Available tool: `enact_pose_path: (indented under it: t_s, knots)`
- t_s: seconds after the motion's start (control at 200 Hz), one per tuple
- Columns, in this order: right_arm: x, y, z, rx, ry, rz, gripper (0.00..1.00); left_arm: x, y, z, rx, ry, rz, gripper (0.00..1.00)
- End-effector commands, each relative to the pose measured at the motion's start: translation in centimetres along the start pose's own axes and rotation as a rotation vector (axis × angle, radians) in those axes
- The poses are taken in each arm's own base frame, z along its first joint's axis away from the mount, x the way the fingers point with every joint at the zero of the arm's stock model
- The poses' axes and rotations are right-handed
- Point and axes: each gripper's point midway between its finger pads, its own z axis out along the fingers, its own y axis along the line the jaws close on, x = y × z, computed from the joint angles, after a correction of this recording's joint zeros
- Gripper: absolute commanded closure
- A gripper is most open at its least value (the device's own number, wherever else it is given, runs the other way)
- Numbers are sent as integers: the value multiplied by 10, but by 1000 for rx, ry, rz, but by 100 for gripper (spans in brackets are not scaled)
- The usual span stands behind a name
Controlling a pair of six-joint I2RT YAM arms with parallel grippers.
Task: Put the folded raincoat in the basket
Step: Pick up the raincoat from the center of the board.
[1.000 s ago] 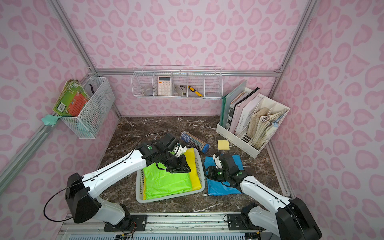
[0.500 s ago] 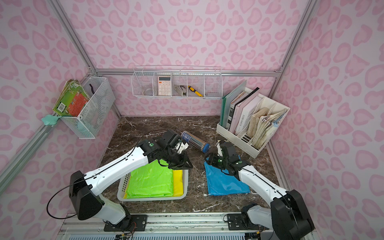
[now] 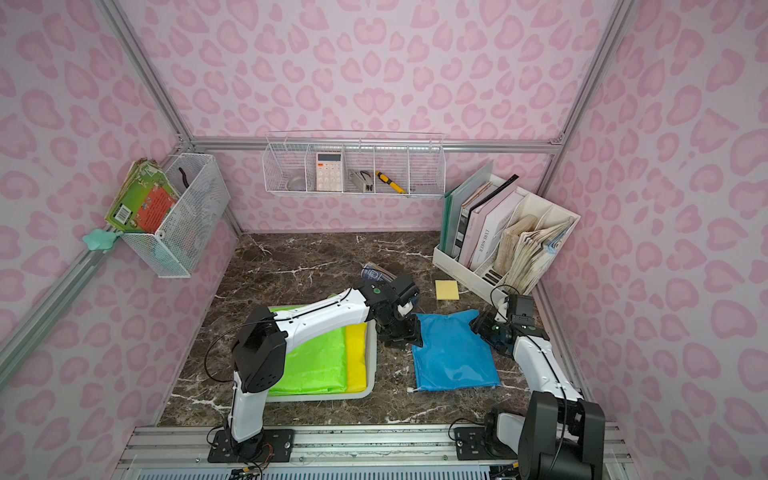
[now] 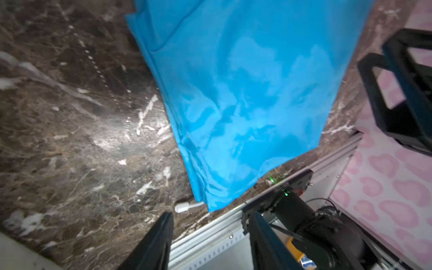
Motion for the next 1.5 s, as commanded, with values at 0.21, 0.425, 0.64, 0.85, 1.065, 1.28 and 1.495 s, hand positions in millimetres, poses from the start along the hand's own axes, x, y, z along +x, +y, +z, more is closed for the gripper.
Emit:
enact_pose_path:
  t_s: [0.21, 0.425, 0.64, 0.85, 1.065, 1.28, 1.495]
  knots:
    - [-9, -8, 0, 47, -24, -18, 36, -2, 10, 55, 1, 40, -62, 47]
    - [-12, -11, 3, 49, -24, -7, 36, -2, 15, 72, 14, 53, -73, 52]
    - [-9, -13, 5, 52, -13, -3, 36, -3, 18, 77, 10, 57, -73, 84]
    - [-8, -18, 8, 70, -11, -11, 36, -7, 42, 62, -99, 35, -74, 100]
    - [5, -3, 14, -54, 6, -1, 38, -6, 92, 42, -187, 16, -134, 100]
    - [36, 5, 27, -91, 75, -39, 39, -5, 117, 38, -252, 27, -136, 100]
    - [53, 26, 31, -215, 119, -51, 42, -3, 121, 47, -257, 55, -139, 100]
